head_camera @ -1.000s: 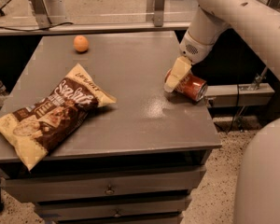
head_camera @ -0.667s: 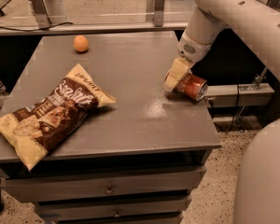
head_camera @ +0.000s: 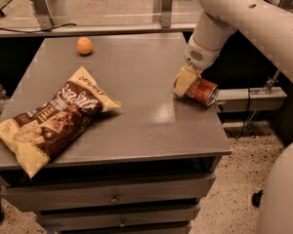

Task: Place coke can upright

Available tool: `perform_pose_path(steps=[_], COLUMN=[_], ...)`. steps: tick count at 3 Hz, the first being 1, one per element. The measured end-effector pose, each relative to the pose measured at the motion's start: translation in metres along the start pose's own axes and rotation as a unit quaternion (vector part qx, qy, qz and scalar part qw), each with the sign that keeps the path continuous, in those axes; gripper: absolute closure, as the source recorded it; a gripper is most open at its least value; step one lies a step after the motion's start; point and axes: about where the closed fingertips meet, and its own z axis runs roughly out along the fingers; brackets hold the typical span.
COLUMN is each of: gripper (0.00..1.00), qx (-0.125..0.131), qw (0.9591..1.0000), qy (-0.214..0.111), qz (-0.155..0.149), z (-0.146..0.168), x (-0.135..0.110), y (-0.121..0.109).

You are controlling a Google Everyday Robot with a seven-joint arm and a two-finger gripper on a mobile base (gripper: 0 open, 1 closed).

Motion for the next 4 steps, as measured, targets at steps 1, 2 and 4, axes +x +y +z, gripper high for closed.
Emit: perform_pose_path(steps=[1,2,4], gripper=[0.88,1.00,1.00], qx=[0.008,0.021,0.011], qw=[0.9996,0.9929,0.9329], qy=[-0.028,-0.117,-0.360], qz=[0.000,-0.006,0.007], z=[-0.017,-0.057,-0.129], x=[-0.002,-0.015,-0.027], y=[-0.002,-0.010,0.006])
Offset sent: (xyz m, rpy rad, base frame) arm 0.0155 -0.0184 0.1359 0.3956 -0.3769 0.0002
